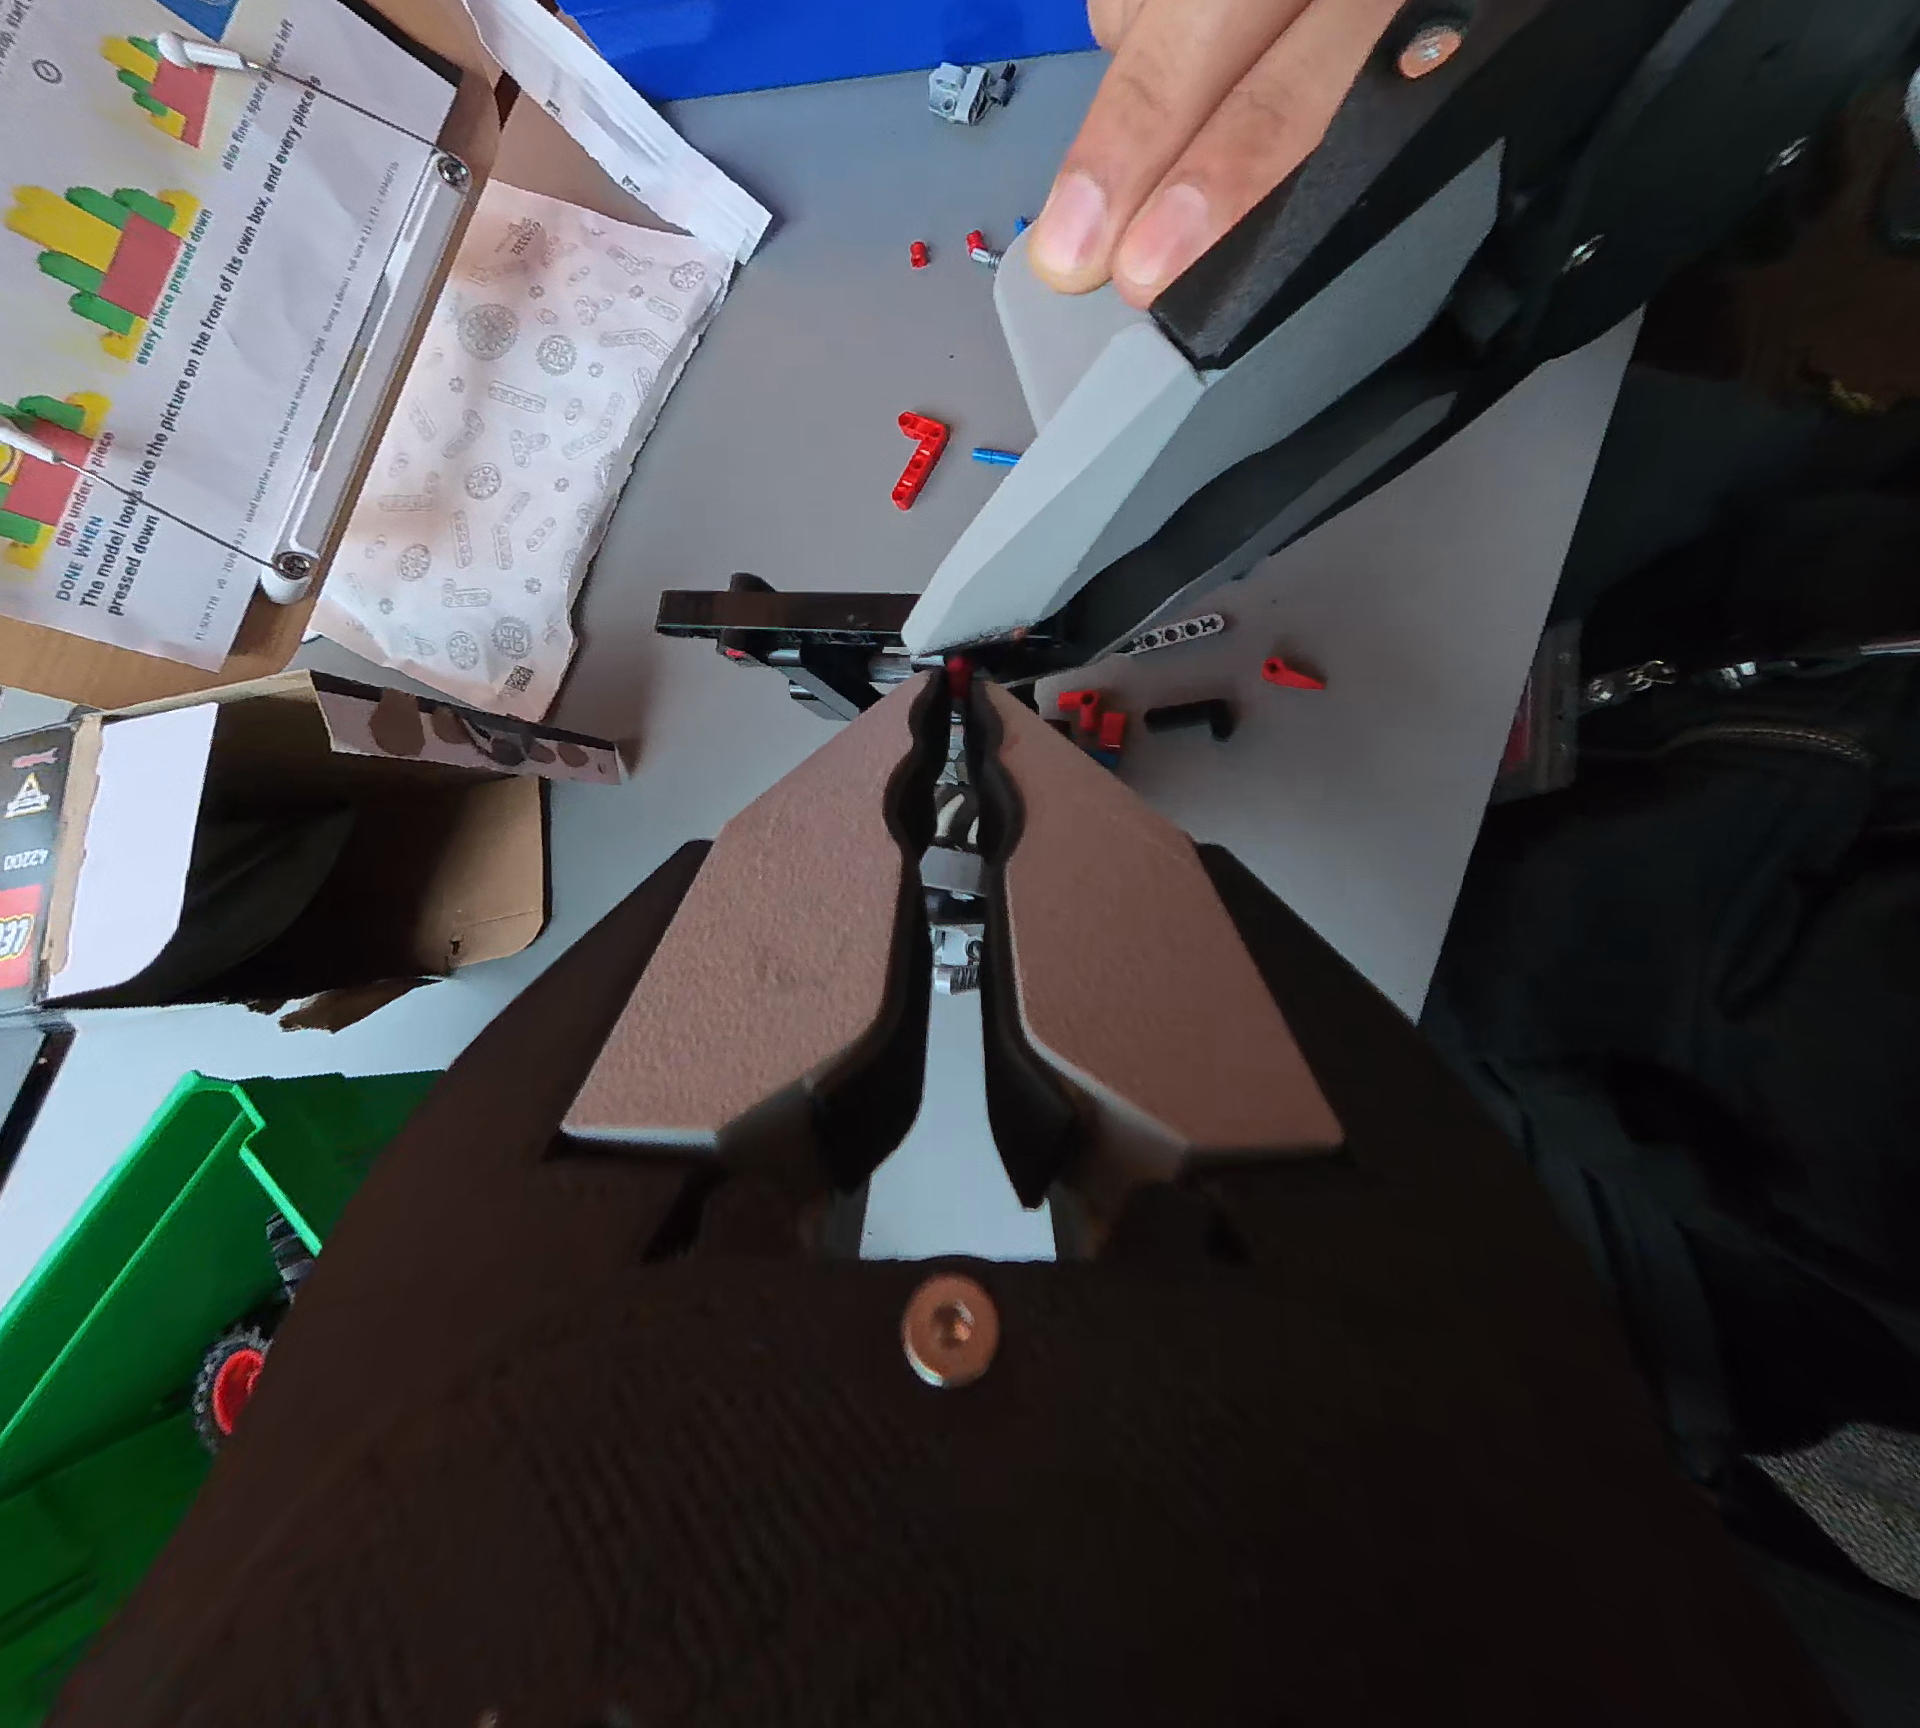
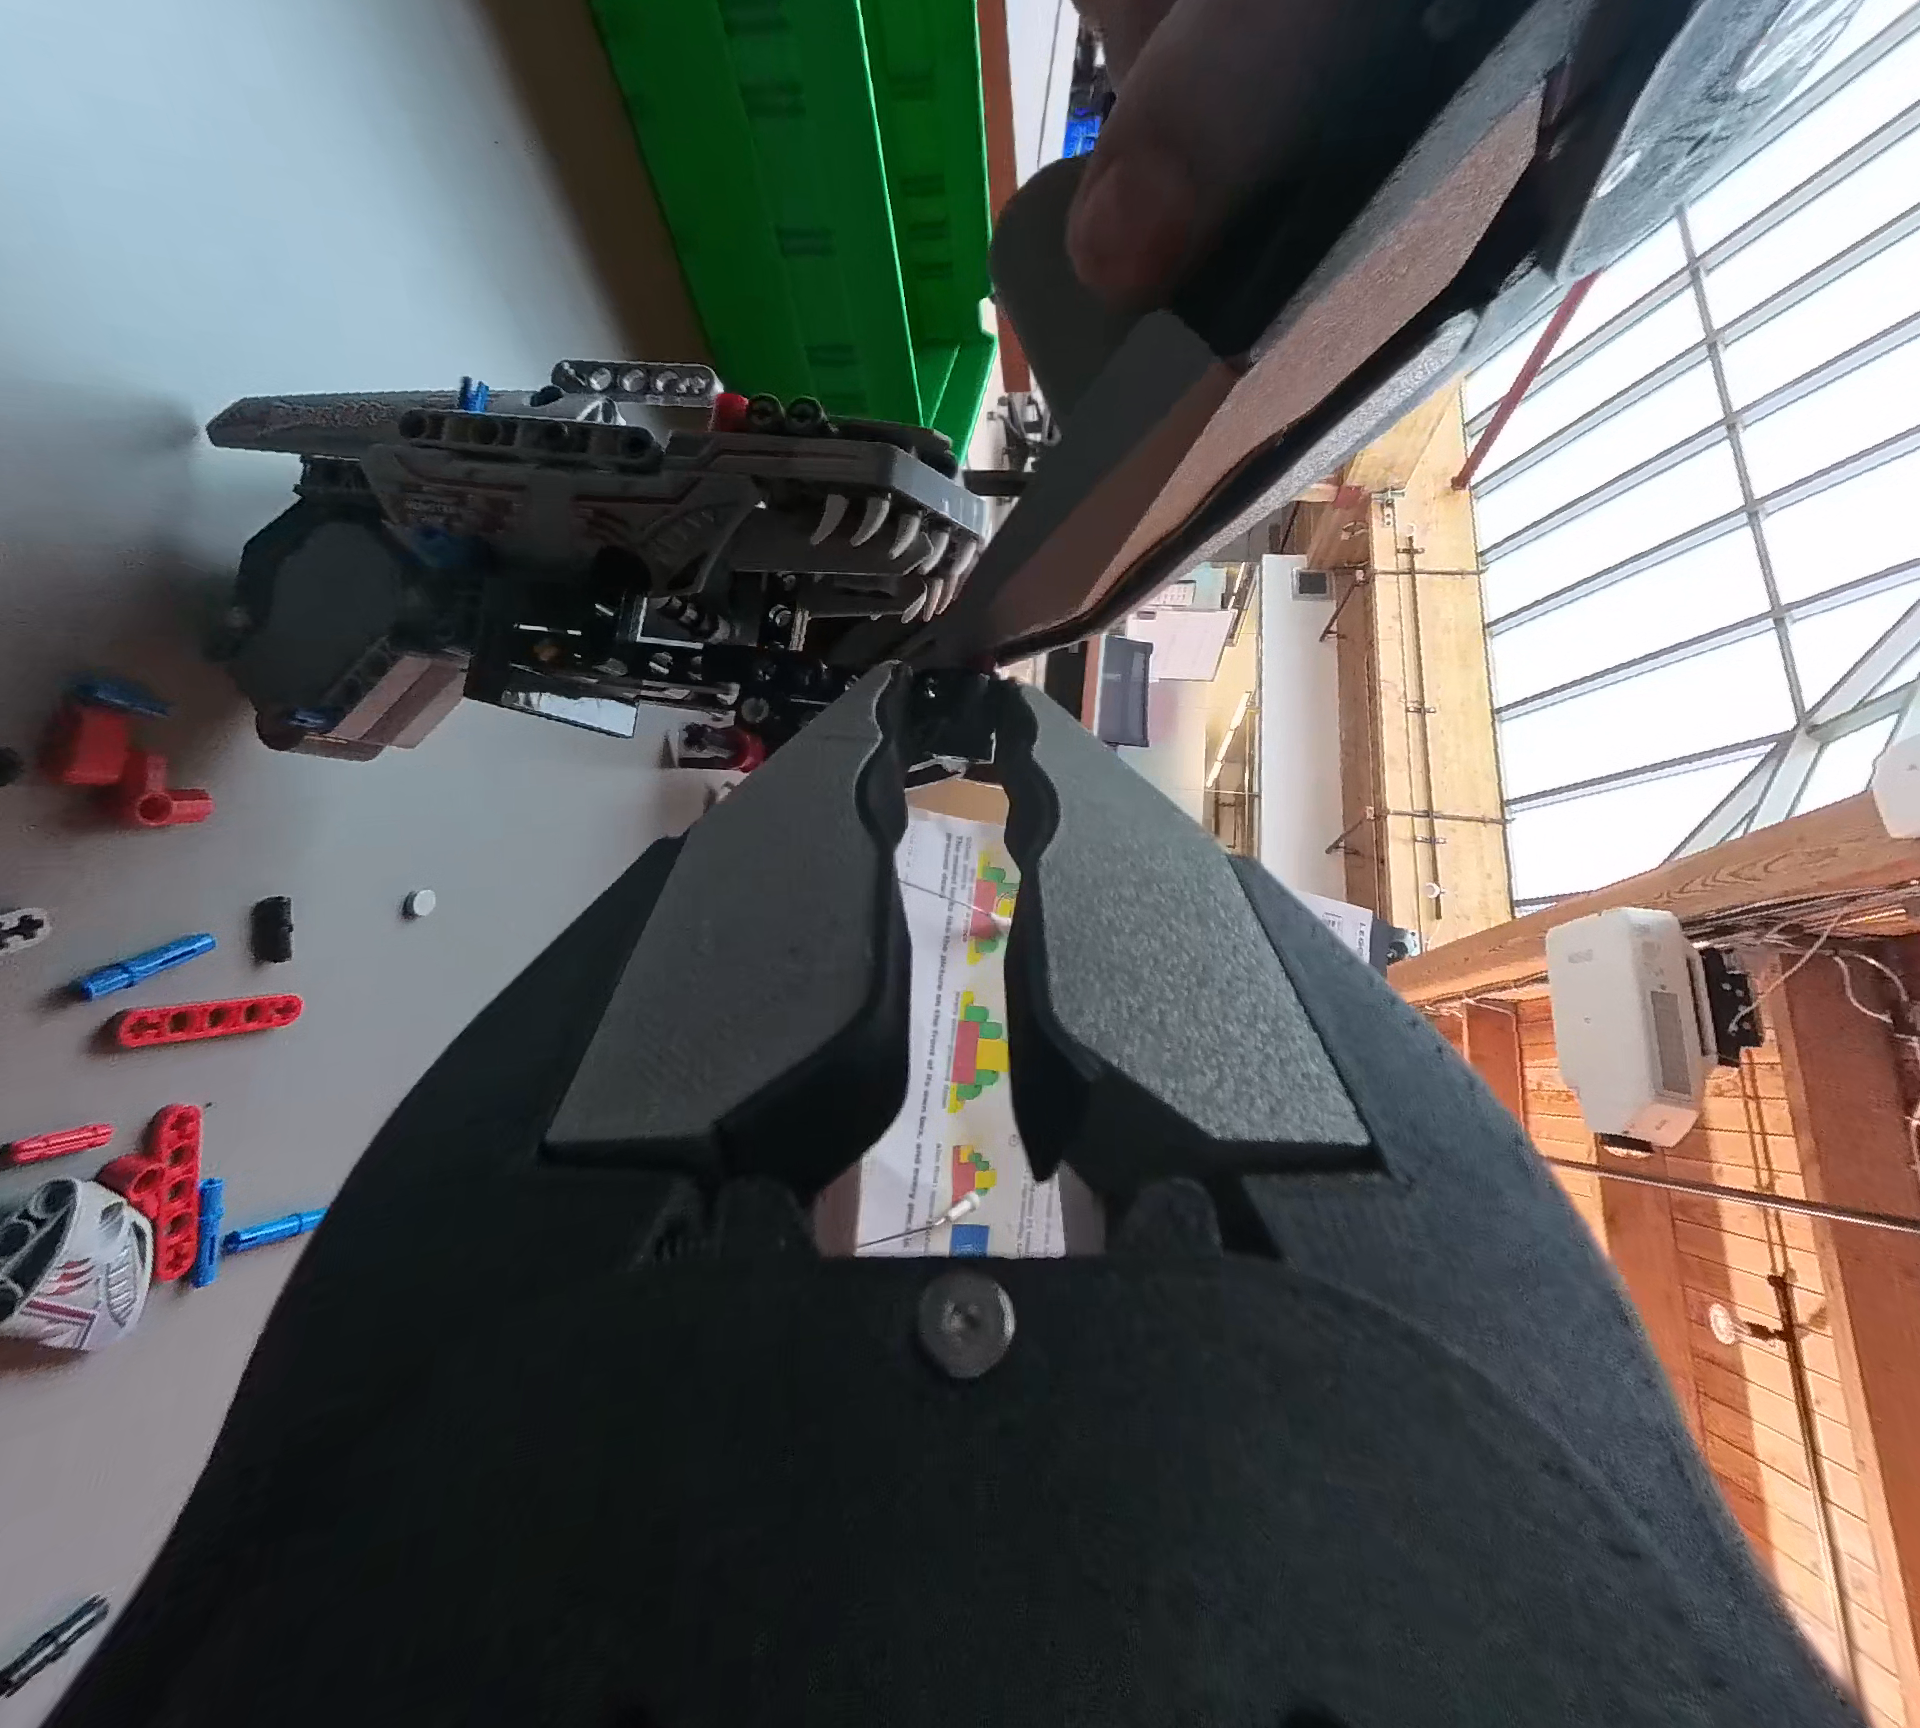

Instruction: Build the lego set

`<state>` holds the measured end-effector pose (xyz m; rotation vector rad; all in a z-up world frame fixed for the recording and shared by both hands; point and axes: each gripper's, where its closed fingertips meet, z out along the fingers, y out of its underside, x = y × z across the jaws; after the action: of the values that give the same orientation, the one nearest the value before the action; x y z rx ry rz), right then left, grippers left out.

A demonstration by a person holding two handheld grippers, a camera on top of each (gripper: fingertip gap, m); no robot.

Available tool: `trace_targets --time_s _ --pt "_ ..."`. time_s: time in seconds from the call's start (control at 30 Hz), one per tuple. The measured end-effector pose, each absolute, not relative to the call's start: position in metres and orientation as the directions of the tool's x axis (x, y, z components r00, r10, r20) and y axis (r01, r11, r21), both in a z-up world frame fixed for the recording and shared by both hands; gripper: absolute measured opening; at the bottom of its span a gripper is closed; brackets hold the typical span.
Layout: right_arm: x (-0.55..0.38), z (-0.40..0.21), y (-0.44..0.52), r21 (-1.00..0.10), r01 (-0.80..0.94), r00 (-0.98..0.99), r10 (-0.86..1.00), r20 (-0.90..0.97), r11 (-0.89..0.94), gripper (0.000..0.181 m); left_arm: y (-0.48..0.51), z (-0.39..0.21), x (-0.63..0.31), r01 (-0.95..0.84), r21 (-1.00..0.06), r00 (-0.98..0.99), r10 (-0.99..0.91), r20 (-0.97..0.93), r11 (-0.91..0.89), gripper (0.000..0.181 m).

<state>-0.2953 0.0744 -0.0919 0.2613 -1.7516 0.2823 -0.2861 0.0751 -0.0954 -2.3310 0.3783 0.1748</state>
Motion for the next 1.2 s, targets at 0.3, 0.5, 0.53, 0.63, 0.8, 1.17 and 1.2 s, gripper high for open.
trace_targets --time_s 0.3,0.5,0.53,0.63,0.8,1.17,1.2 --pt "-0.2911 -0.0918 0.0729 -0.062 -0.349 -0.202 -0.01 0.979 0.935 0.012 0.0717 -0.0951 -0.2828 -0.295 -0.7 0.955 -0.218 -0.2 -0.65 0.001" --pt "-0.2911 -0.0917 0.0708 -0.074 -0.358 -0.198 0.002 0.98 0.931 0.012 0.0701 -0.0949 -0.2829 -0.284 -0.709 0.958 -0.213 -0.19 -0.646 0.001" --pt "-0.2913 -0.0916 0.0707 -0.084 -0.359 -0.2 0.012 0.98 0.93 0.012 0.0709 -0.0946 -0.2825 -0.285 -0.71 0.958 -0.213 -0.192 -0.643 0.001" --pt "-0.292 -0.0927 0.0722 -0.082 -0.36 -0.199 0.01 0.98 0.929 0.012 0.0742 -0.0949 -0.2818 -0.344 -0.692 0.939 -0.221 -0.264 -0.634 0.002" --pt "-0.2912 -0.0935 0.071 -0.078 -0.356 -0.197 0.006 0.98 0.931 0.012 0.0749 -0.0945 -0.2778 -0.324 -0.687 0.946 -0.246 -0.213 -0.651 0.004" --pt "-0.2952 -0.0931 0.0753 0.026 -0.325 -0.144 -0.076 0.987 0.945 0.012 0.0773 -0.0943 -0.2836 -0.292 -0.681 0.956 -0.222 -0.19 -0.671 0.001" --pt "-0.2949 -0.093 0.0755 0.036 -0.326 -0.139 -0.085 0.987 0.945 0.012 0.0771 -0.0943 -0.2829 -0.286 -0.683 0.958 -0.225 -0.179 -0.672 0.001"
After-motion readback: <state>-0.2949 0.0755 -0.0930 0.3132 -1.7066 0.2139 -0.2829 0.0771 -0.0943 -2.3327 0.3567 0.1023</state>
